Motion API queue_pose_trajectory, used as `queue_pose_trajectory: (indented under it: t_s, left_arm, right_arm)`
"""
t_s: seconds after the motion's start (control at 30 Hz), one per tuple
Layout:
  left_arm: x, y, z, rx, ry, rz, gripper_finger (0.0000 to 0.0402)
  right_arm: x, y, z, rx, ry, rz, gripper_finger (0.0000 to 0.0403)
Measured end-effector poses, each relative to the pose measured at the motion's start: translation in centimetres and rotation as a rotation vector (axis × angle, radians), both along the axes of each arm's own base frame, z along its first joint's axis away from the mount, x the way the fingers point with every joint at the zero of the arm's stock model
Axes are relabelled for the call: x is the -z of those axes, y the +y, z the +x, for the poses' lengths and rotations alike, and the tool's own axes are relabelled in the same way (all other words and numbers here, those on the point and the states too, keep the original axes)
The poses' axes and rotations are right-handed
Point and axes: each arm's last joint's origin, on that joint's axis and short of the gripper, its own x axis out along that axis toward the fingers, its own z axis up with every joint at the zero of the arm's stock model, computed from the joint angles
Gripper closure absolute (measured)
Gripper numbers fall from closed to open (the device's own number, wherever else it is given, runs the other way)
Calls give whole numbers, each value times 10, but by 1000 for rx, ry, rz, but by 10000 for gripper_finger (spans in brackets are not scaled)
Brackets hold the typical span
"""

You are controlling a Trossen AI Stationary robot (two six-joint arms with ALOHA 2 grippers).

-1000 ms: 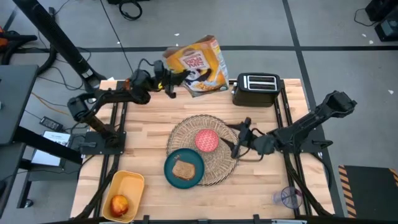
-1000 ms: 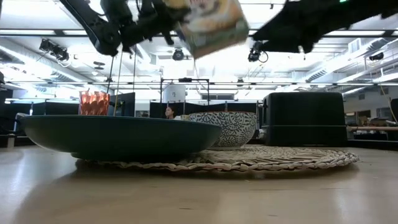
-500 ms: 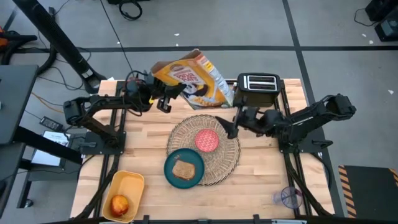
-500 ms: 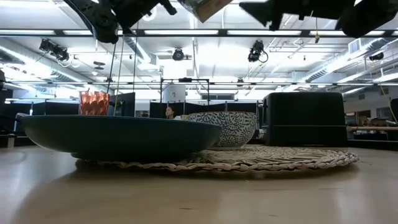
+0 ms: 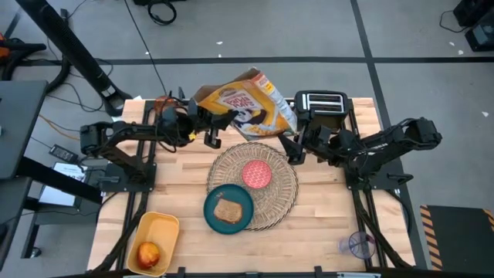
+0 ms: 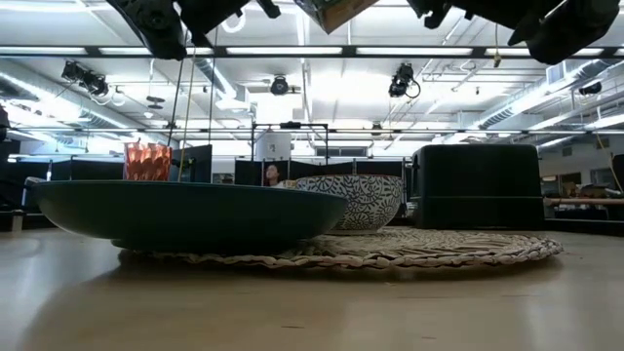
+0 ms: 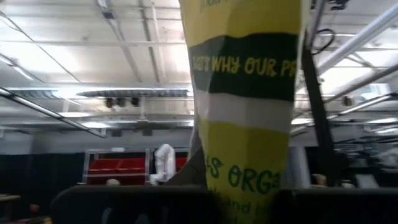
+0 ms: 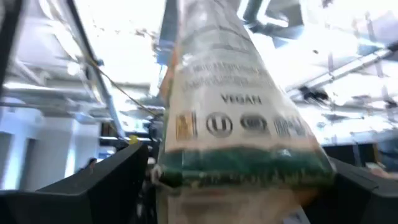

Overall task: Arrange a breakfast setting
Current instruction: Pour the cereal from the yellow cereal box into the red patterned bowl

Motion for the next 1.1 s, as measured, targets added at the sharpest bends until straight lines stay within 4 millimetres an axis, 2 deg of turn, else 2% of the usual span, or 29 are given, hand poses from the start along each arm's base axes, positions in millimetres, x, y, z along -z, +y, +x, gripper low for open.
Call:
queue_pose_trajectory:
  t_s: [0.17, 0.47, 0.63, 0.73, 0.87, 0.97, 1.1]
  left_arm:
    - [2, -7, 4, -42, -4, -20, 386]
    - [5, -6, 7, -54, 0, -49, 386]
    - [5, -6, 6, 16, 13, -59, 375]
    - [2, 0, 1, 124, 50, -50, 345]
    - [-8, 9, -13, 232, 67, -15, 283]
    - [-14, 16, -22, 268, 92, 32, 240]
    - [-24, 27, -38, 258, 97, 97, 202]
  right_arm:
    - [-3, -2, -2, -37, -36, -19, 62]
    - [-3, -5, -2, -41, -45, -25, 147]
    - [-4, -4, -3, -41, -40, -35, 160]
    - [-2, -4, -7, -40, -20, -48, 160]
    - [1, -3, -23, -45, -25, -48, 161]
    - [5, -1, -36, -45, -19, -48, 161]
    - [6, 1, -54, -8, 28, -47, 162]
